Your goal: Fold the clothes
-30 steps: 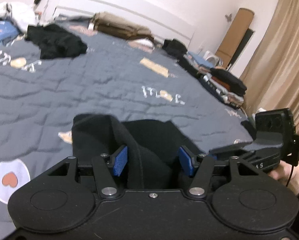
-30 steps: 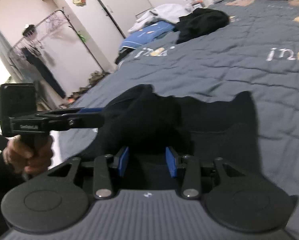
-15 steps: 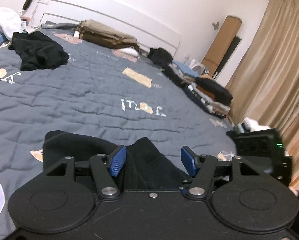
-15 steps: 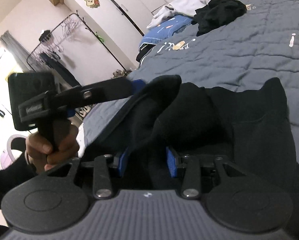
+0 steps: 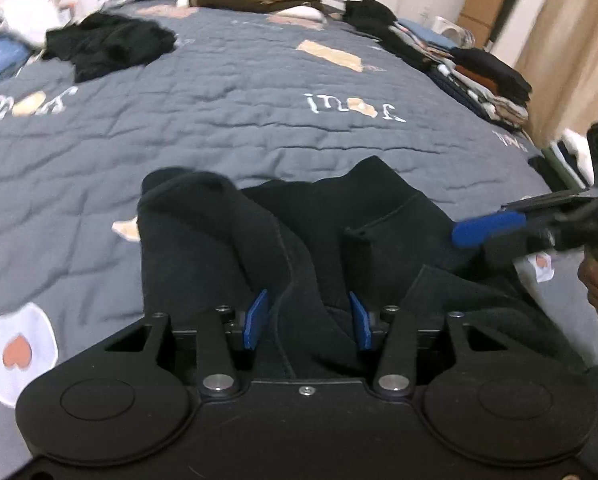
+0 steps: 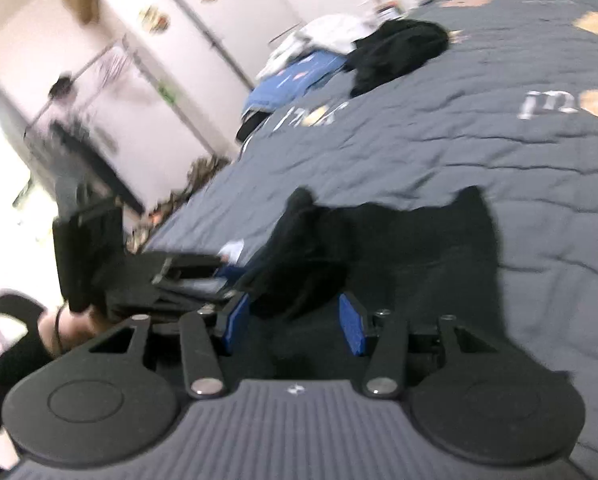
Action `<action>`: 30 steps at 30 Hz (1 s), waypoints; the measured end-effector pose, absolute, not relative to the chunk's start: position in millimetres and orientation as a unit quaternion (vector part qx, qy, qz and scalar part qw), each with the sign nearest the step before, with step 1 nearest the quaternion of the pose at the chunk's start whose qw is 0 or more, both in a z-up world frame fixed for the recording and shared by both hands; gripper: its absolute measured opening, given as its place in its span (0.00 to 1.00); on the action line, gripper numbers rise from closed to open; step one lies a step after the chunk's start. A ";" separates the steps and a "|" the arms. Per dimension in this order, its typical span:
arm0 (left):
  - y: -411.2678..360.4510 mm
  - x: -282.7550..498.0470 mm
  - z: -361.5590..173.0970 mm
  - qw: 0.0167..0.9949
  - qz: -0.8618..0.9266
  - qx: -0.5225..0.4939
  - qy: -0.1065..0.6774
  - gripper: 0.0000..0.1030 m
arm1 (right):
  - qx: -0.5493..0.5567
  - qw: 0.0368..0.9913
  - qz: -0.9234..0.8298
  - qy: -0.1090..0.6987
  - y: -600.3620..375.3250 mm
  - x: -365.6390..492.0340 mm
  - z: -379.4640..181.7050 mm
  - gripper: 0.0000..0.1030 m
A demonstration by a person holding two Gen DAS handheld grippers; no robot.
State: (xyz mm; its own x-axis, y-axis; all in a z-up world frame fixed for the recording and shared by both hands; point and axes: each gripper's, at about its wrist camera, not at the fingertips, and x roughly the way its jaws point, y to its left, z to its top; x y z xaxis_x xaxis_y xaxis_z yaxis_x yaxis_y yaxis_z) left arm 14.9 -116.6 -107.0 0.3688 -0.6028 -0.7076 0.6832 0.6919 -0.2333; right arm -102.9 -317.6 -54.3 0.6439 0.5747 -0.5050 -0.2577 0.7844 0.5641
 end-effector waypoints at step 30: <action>-99.8 10.7 -79.3 0.851 -0.401 -0.035 0.338 0.69 | 0.212 0.925 0.091 0.302 -351.0 -102.5 -50.4 0.17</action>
